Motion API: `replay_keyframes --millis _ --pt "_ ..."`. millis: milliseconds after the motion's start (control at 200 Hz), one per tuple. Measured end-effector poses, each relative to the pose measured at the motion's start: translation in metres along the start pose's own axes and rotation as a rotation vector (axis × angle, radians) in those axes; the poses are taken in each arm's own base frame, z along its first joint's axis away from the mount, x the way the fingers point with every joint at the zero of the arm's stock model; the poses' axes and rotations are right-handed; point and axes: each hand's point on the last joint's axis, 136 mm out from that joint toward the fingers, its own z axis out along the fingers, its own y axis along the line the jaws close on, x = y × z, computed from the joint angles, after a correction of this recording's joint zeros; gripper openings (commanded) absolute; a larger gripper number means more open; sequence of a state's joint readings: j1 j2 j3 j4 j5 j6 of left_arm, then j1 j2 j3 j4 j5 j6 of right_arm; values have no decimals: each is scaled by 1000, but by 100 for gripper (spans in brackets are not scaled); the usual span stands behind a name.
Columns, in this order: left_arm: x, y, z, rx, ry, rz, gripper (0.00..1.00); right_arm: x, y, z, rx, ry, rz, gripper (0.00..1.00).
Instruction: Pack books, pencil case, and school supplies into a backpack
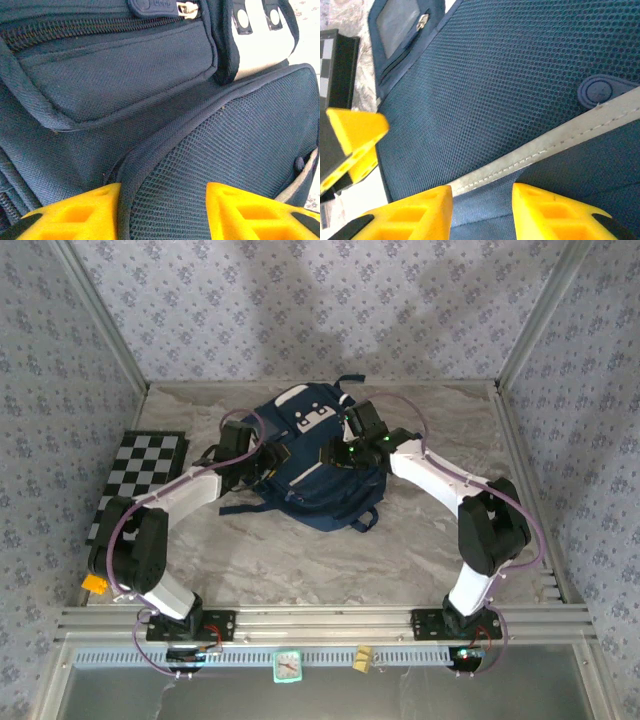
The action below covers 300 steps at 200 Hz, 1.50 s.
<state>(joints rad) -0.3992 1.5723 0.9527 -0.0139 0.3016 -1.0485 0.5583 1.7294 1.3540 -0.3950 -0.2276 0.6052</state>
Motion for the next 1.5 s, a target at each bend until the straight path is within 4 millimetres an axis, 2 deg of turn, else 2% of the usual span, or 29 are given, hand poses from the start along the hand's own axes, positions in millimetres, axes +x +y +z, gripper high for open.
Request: replay_keyframes --millis 130,310,375,430,565,670,770,840,935,1069,1174,1294,1499 --pt "10 -1 5 -8 19 -33 18 -11 -16 0 29 -7 5 38" --pt "28 -10 13 -6 26 -68 5 -37 -34 -10 85 -40 -22 41" --pt "35 -13 16 -13 26 -81 0 -46 -40 -17 116 -57 -38 45" --pt "38 -15 19 -18 24 -98 0 -49 -45 -23 147 -72 -50 49" --pt "43 -17 22 -30 8 -125 0 -32 -40 -44 216 -75 -110 57" --pt "44 -18 23 -39 -13 -136 0 -5 -25 -65 241 -74 -154 61" --pt "46 -19 24 -42 -25 -147 0 25 -13 -73 259 -70 -179 63" --pt "47 -19 24 -42 -30 -155 0 48 -6 -67 267 -52 -197 62" --pt "46 -19 24 -43 -36 -160 0 81 1 -48 278 1 -214 61" --pt "48 -20 24 -45 -45 -154 0 101 2 -21 347 27 -205 59" --pt "48 -22 24 -45 -50 -157 0 106 -2 -6 391 11 -173 57" --pt "48 -23 23 -42 -60 -161 0 102 -3 3 436 -33 -121 55" --pt "46 -24 20 -39 -69 -161 0 99 -10 9 550 -89 -72 51"
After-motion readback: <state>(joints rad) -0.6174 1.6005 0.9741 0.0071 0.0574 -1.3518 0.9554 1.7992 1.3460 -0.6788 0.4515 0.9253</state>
